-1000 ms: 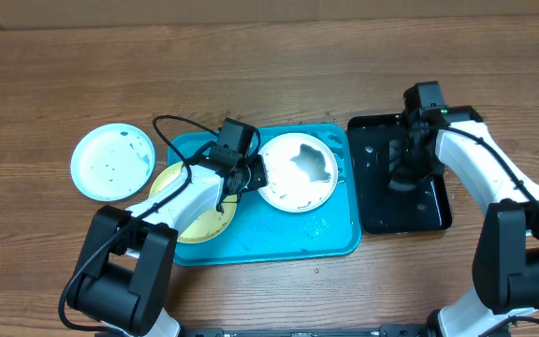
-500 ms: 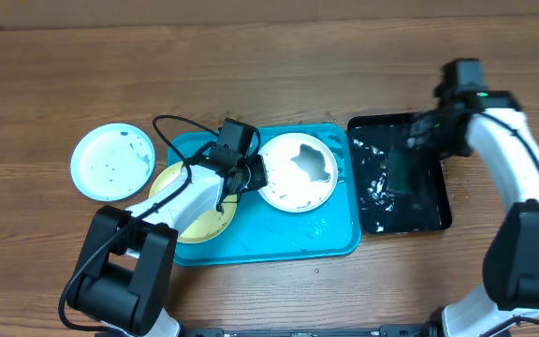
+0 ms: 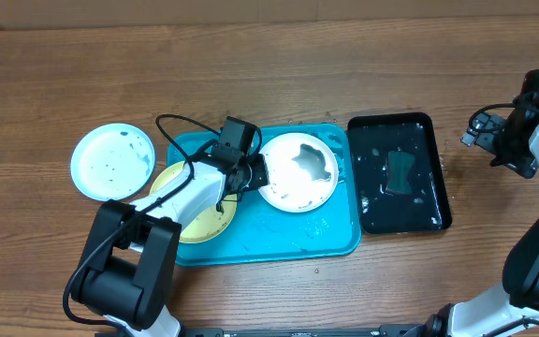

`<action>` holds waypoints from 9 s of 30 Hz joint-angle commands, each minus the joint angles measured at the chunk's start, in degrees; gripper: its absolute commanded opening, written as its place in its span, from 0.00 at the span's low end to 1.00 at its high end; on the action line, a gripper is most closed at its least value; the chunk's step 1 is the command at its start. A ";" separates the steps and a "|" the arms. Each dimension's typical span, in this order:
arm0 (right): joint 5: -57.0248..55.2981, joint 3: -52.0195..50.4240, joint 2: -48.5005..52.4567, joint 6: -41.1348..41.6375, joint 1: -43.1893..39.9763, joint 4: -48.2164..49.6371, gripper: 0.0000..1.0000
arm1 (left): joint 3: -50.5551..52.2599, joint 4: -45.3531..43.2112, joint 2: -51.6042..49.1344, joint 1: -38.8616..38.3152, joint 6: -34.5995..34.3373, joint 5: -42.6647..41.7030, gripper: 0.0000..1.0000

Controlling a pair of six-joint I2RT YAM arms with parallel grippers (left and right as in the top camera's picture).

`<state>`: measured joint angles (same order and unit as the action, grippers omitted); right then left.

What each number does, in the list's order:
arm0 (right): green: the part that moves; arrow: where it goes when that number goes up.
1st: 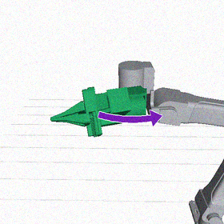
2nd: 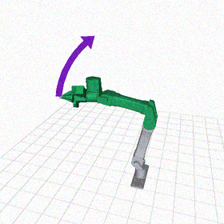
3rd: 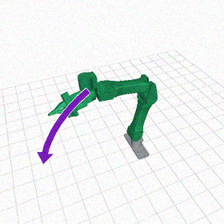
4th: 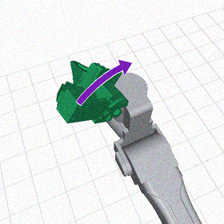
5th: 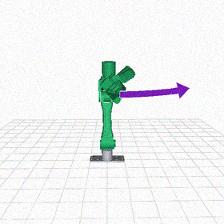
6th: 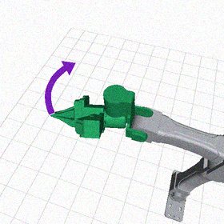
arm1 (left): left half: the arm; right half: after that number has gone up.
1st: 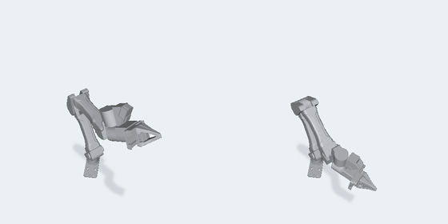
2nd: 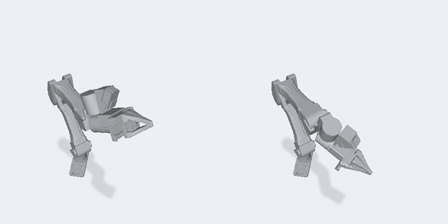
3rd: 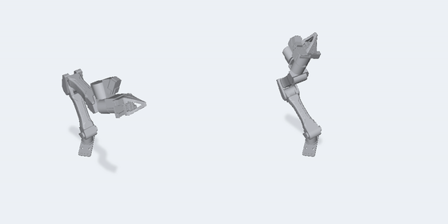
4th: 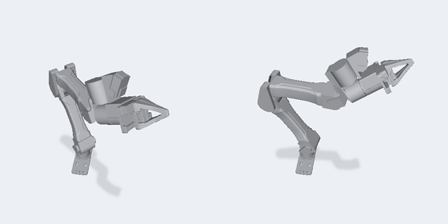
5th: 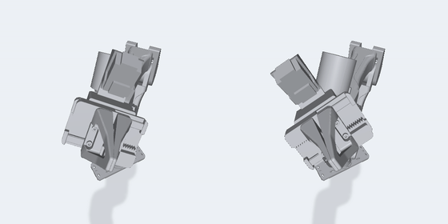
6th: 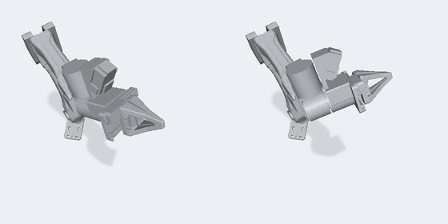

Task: Clean dirty plates on tray and stack at the side
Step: 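Lift the white plate with the left gripper and stack it on the light blue plate, then move the left gripper to the yellow plate rim and slide it to tray center, then lower the right gripper into the black tray and grasp the green sponge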

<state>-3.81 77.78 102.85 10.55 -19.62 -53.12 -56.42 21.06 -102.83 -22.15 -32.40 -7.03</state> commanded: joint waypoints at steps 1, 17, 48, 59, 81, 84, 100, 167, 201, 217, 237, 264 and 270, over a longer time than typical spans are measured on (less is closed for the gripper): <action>0.02 0.55 -0.17 0.57 -0.11 0.35 1.00 | -3.98 3.91 0.24 -0.04 0.72 2.78 0.04; 0.02 0.55 -0.17 0.57 -0.11 0.35 1.00 | -30.82 23.93 2.86 -0.70 4.15 2.32 0.04; 0.02 0.55 -0.17 0.57 -0.11 0.35 1.00 | -32.59 -2.19 2.80 -41.13 40.00 71.56 0.04; 0.02 0.55 -0.17 0.59 -0.11 0.35 1.00 | -32.59 -13.35 2.82 -42.93 55.19 78.62 0.04; 0.02 0.55 -0.17 0.59 -0.11 0.35 1.00 | -32.57 -13.49 2.73 -41.51 43.80 69.42 0.04; 0.02 0.55 -0.17 0.59 -0.11 0.35 1.00 | -32.57 -10.62 2.67 -41.33 39.71 66.95 0.04; 0.02 0.55 -0.17 0.59 -0.11 0.35 1.00 | -32.57 17.84 -0.24 -11.82 0.94 9.27 0.04; 0.02 0.55 -0.17 0.59 -0.11 0.35 1.00 | -19.56 47.60 1.57 30.49 17.94 10.05 0.53; 0.02 0.55 -0.17 0.57 -0.11 0.35 1.00 | -8.39 38.84 1.57 30.47 16.52 1.14 0.14; 0.02 0.55 -0.17 0.57 -0.11 0.35 1.00 | -2.40 29.55 1.60 16.52 13.51 -8.31 0.05; 2.60 0.55 -0.17 0.59 -0.11 6.71 1.00 | -7.17 22.84 1.60 9.01 10.16 -7.80 0.15; 7.80 -3.08 -0.17 -7.52 19.61 -6.38 0.73 | -8.52 25.16 1.57 8.87 11.82 -2.86 0.24; 0.42 -10.60 -0.17 -6.88 24.04 2.60 0.73 | -8.55 25.20 1.60 8.41 11.82 -2.86 0.24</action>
<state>3.73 70.57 102.85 3.57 3.29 -53.19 -64.29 46.28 -102.24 -13.17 -21.89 -10.46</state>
